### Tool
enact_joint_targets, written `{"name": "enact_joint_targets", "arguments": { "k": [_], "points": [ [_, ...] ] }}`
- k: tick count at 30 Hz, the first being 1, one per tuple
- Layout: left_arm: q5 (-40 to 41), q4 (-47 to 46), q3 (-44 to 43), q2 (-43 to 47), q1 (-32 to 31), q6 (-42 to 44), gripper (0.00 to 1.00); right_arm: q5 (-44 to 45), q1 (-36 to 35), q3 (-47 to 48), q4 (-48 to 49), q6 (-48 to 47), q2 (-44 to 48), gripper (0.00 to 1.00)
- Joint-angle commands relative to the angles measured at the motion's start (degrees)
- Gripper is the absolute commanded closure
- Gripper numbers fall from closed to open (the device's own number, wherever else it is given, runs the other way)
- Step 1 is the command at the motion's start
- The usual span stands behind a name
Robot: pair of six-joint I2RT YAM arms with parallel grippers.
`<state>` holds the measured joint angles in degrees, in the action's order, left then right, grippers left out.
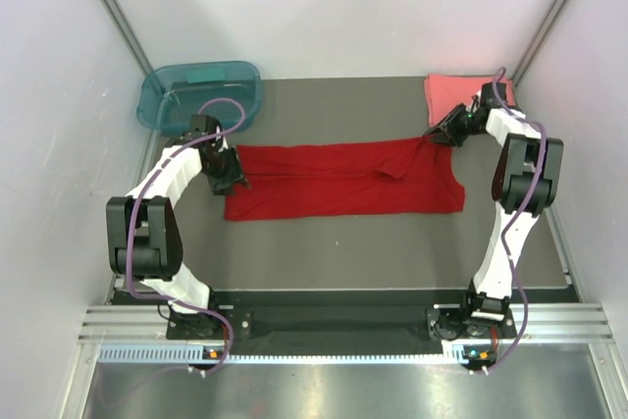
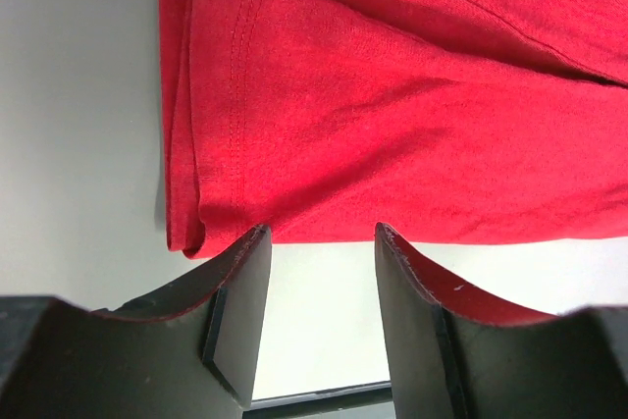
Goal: Fold and stack the t-shirts
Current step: Fold the tshirt
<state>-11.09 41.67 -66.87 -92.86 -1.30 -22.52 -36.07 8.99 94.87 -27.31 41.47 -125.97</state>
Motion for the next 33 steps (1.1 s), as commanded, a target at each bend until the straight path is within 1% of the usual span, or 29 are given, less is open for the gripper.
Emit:
{"name": "enact_joint_targets", "arguments": {
  "k": [1, 2, 5, 6, 7, 8, 13, 14, 15, 18, 22, 28, 29, 30, 33],
  "points": [
    [-0.5, 0.7, -1.7, 2.5, -0.3, 0.3, 0.48, 4.9, -0.4, 3.3, -8.0, -8.6, 5.9, 0.7],
    [-0.7, 0.6, -1.5, 2.7, -0.4, 0.3, 0.48, 7.4, -0.3, 2.8, -9.3, -11.4, 7.2, 0.7],
    [-2.0, 0.1, -0.8, 2.4, -0.4, 0.0, 0.48, 10.7, -0.3, -1.2, -13.5, -16.1, 12.2, 0.67],
    [-2.4, -0.2, -0.4, 2.3, -0.4, -0.2, 0.48, 11.5, -0.3, -4.0, -14.7, -17.1, 13.6, 0.66],
    [-3.0, -0.9, 0.4, 2.4, -0.4, -0.8, 0.48, 11.9, -0.2, -5.8, -14.8, -18.0, 16.4, 0.66],
    [-3.1, -1.4, 0.9, 2.3, -0.4, -1.1, 0.5, 12.8, -0.2, -9.5, -14.9, -19.4, 17.7, 0.66],
    [-4.1, -3.1, 2.6, 1.4, -0.2, -3.7, 0.53, 15.2, 0.3, -17.6, -14.9, -21.7, 21.7, 0.69],
    [-4.5, -3.3, 2.5, 1.2, -0.2, -3.8, 0.53, 16.4, 0.3, -18.8, -14.4, -21.6, 22.0, 0.71],
    [-4.6, -3.3, 2.4, 1.1, -0.2, -3.8, 0.53, 17.2, 0.5, -21.0, -14.0, -21.4, 22.3, 0.74],
    [-4.3, -3.1, 1.1, 1.4, -0.2, -3.8, 0.53, 17.6, 1.7, -25.6, -12.5, -20.6, 22.6, 0.78],
    [-3.7, -1.9, 0.0, 1.5, 0.2, -3.8, 0.53, 19.5, 3.1, -30.2, -10.4, -19.8, 22.6, 0.8],
    [-1.9, -0.1, -0.2, 2.8, 0.9, -4.6, 0.53, 26.9, 5.3, -36.1, -10.7, -17.9, 23.2, 0.82],
    [-1.7, 0.1, 0.1, 2.9, 0.9, -4.7, 0.53, 27.3, 5.8, -36.5, -10.7, -18.3, 23.5, 0.81],
    [-1.6, 0.2, 0.4, 3.0, 2.5, -5.0, 0.52, 27.5, 5.9, -36.3, -11.1, -18.6, 24.0, 0.81],
    [-0.7, 0.3, 1.0, 2.7, 3.2, -4.6, 0.49, 28.1, 5.8, -34.4, -12.0, -20.6, 24.0, 0.8]
  ]
}}
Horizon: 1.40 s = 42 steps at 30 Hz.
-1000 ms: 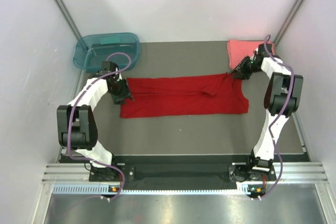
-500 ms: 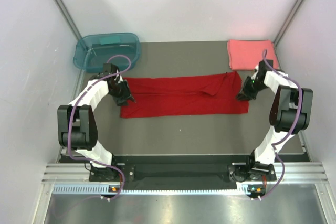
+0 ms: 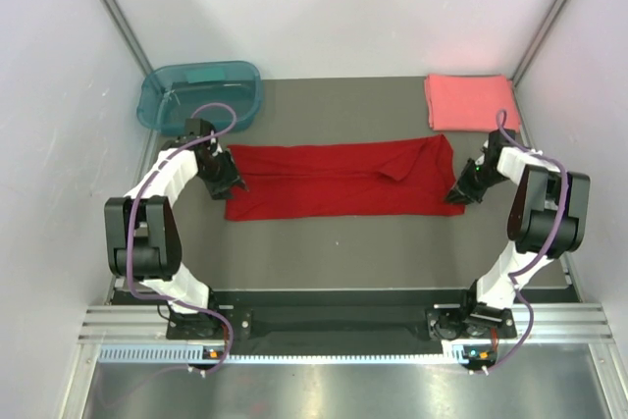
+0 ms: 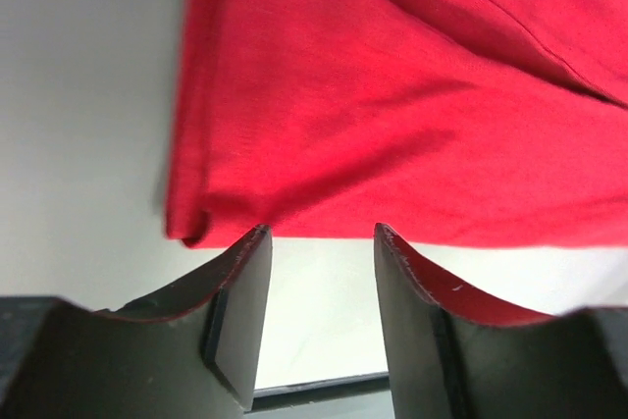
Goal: Fold and stack the t-shirts
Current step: Fold the tshirt
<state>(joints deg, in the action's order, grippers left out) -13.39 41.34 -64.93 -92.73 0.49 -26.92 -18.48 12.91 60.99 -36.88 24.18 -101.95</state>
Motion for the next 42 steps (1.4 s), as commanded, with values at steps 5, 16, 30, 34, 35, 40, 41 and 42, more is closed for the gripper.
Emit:
{"name": "enact_joint_targets", "arguments": {
  "k": [5, 16, 30, 34, 35, 40, 41, 42],
  "points": [
    [1.1, 1.1, -1.7, 0.0, 2.3, 0.9, 0.56, 10.9, 1.3, 4.3, -5.2, -6.9, 0.1, 0.79],
    [3.9, -1.7, -9.0, -7.4, 3.2, 6.8, 0.43, 1.7, -11.1, 14.0, -6.9, -7.6, 1.9, 0.68],
    [2.4, -4.7, -18.2, -20.2, 3.4, 9.5, 0.62, -0.5, -12.5, 13.6, -8.6, -8.2, 3.6, 0.67],
    [2.1, -5.1, -17.9, -20.3, 3.5, 9.9, 0.62, -0.9, -12.5, 14.1, -8.6, -8.1, 3.3, 0.67],
    [1.4, -5.4, -17.6, -20.2, 3.5, 10.0, 0.64, -0.9, -12.6, 14.1, -8.5, -8.0, 3.3, 0.67],
    [1.7, -5.3, -17.7, -19.2, 3.5, 9.4, 0.82, -1.1, -12.5, 14.2, -8.1, -7.7, 3.2, 0.67],
    [2.0, -5.3, -17.6, -18.9, 3.6, 9.3, 0.85, -1.1, -14.5, 14.2, -8.2, -7.6, 3.2, 0.67],
    [2.7, -5.2, -17.6, -18.3, 3.5, 8.9, 0.87, -1.1, -14.6, 14.2, -8.2, -7.4, 3.0, 0.67]
  ]
}}
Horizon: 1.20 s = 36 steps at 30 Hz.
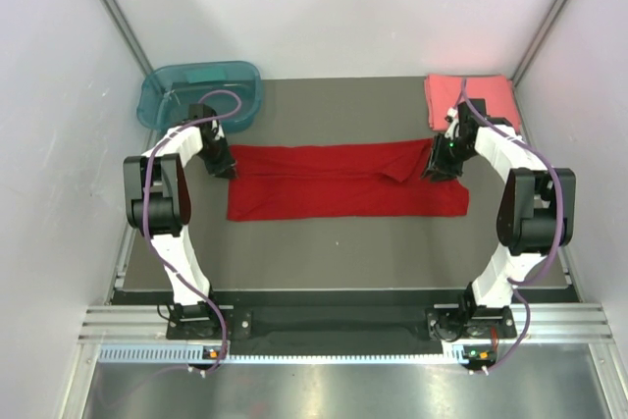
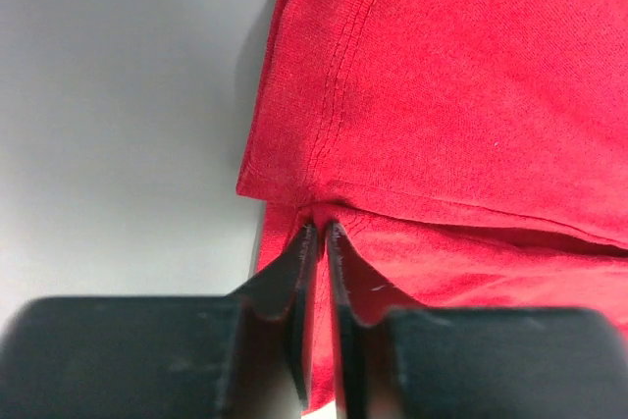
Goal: Fold and stack the t-shirts
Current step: Fold the tshirt
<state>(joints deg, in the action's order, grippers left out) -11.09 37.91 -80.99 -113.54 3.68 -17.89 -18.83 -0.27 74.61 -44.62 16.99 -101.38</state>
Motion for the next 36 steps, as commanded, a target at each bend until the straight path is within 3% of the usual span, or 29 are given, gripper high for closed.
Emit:
{"name": "enact_joint_targets", "arguments": {
  "k": [1, 4, 24, 27, 29, 31, 33, 36],
  "points": [
    [0.6, -1.9, -1.5, 2.7, 0.4, -0.3, 0.94, -0.9, -1.6, 0.7, -0.3, -0.2, 2.4, 0.67],
    [0.7, -1.2, -2.0, 3.0, 0.4, -0.7, 1.0, -1.0, -2.4, 1.2, -0.1, 0.2, 1.8, 0.67],
    [3.1, -1.2, -5.1, 2.0, 1.6, -3.4, 1.0, -1.0, -4.6, 1.4, 0.0, 0.2, 0.3, 0.67],
    [4.3, -0.1, -5.4, 1.0, 1.6, -3.9, 0.94, -1.1, -5.3, 1.8, 0.1, 0.5, 0.2, 0.67],
    [5.0, 1.1, -5.8, 0.5, 1.6, -4.2, 0.83, -1.5, -6.1, 2.1, 0.6, 0.5, -0.1, 0.67],
    [5.5, 1.9, -5.8, 0.9, 1.6, -4.3, 0.78, -1.3, -7.3, 2.9, 0.8, 0.6, -0.7, 0.66],
    [5.5, 2.2, -5.4, 2.9, 1.6, -4.7, 0.66, -1.3, -8.0, 3.2, 1.3, 1.1, -1.6, 0.62],
    [4.5, 2.8, -4.3, 6.7, 1.2, -5.1, 0.59, -3.1, -8.1, 1.9, 4.1, 3.1, -3.5, 0.56]
  ]
}}
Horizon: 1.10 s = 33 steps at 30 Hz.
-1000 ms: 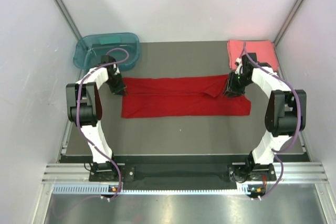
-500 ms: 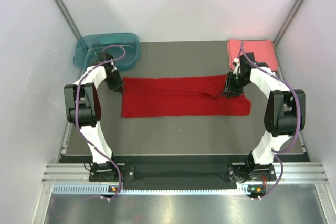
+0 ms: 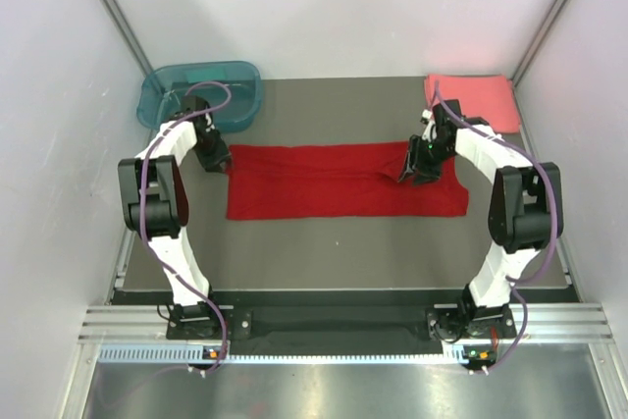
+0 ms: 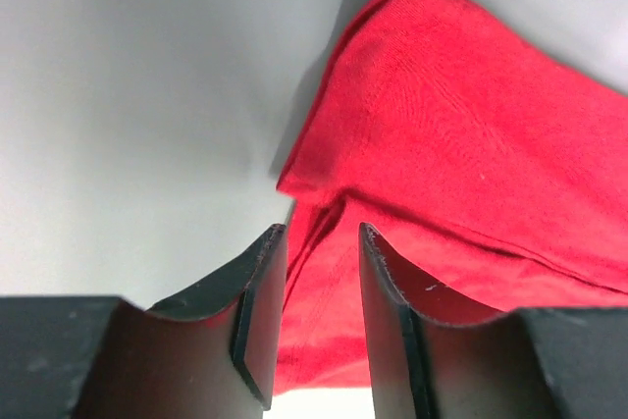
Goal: Fold and stack the t-shirts
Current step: Fold the tshirt
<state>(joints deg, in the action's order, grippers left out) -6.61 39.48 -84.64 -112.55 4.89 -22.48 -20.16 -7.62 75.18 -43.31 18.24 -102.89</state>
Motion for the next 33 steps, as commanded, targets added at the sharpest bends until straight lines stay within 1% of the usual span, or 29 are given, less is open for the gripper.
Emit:
{"name": "enact_joint_targets", "arguments": {
  "k": [1, 4, 6, 9, 11, 12, 13, 15, 16, 22, 25, 27, 28, 30, 31, 32, 33],
  "points": [
    [-0.6, 1.3, 0.4, 6.9, -0.1, -0.6, 0.6, -2.2, -0.8, 1.2, 3.4, 2.4, -2.6, 0.55],
    [-2.0, 1.2, 3.9, 12.0, -0.5, -1.1, 0.6, -2.2, -0.9, 1.0, 6.4, 3.8, -4.6, 0.55],
    [-4.4, 1.0, 6.0, 15.5, -0.8, -1.5, 0.62, -2.2, -1.0, 1.6, 7.5, 4.3, -6.2, 0.55],
    [-6.0, 0.9, 10.5, 19.8, -2.2, -2.3, 0.62, -1.5, -0.9, 2.9, 8.3, 4.2, -8.0, 0.56],
    [-6.2, 0.8, 14.0, 23.0, -3.4, -2.6, 0.62, -1.5, -0.9, 3.6, 8.9, 4.3, -8.7, 0.59],
    [-6.4, 0.9, 14.9, 23.9, -3.8, -2.7, 0.62, -1.8, -1.1, 4.4, 9.0, 4.3, -9.1, 0.62],
    [-6.4, 0.9, 16.8, 24.8, -3.8, -2.8, 0.62, -1.9, -1.3, 5.1, 8.9, 4.3, -9.4, 0.7],
    [-6.7, 1.0, 18.8, 26.9, -3.9, -2.9, 0.63, -2.1, -1.8, 7.0, 8.9, 4.4, -10.4, 0.76],
    [-6.8, 1.3, 19.2, 27.7, -3.9, -2.8, 0.63, -2.2, -1.9, 7.6, 9.0, 4.8, -10.8, 0.82],
    [-6.5, 2.8, 20.3, 30.5, -4.2, -2.9, 0.63, -2.2, -2.8, 13.6, 7.8, 5.7, -13.9, 0.89],
    [-6.7, 3.2, 19.8, 30.9, -4.3, -3.1, 0.64, -3.3, -3.8, 17.2, 8.9, 6.0, -16.1, 0.92],
    [-6.7, 3.4, 19.4, 30.9, -4.2, -3.1, 0.64, -3.5, -4.9, 21.2, 10.6, 6.0, -17.8, 0.92],
    [-6.7, 3.4, 19.4, 30.9, -4.2, -3.2, 0.64, -3.7, -5.3, 22.7, 11.2, 6.2, -19.9, 0.87],
    [-7.0, 3.4, 19.7, 30.7, -4.2, -3.2, 0.63, -4.9, -5.5, 27.4, 13.2, 7.1, -22.1, 0.83],
    [-7.2, 3.6, 19.6, 30.6, -4.3, -3.2, 0.64, -5.0, -5.4, 29.1, 13.3, 7.8, -24.1, 0.72],
    [-7.5, 3.8, 19.6, 30.6, -4.3, -3.2, 0.64, -6.3, -5.4, 32.8, 11.9, 7.8, -24.8, 0.68],
    [-7.5, 4.1, 19.4, 30.6, -4.4, -3.2, 0.64, -6.5, -5.3, 34.6, 10.6, 7.5, -25.2, 0.67]
  ]
}}
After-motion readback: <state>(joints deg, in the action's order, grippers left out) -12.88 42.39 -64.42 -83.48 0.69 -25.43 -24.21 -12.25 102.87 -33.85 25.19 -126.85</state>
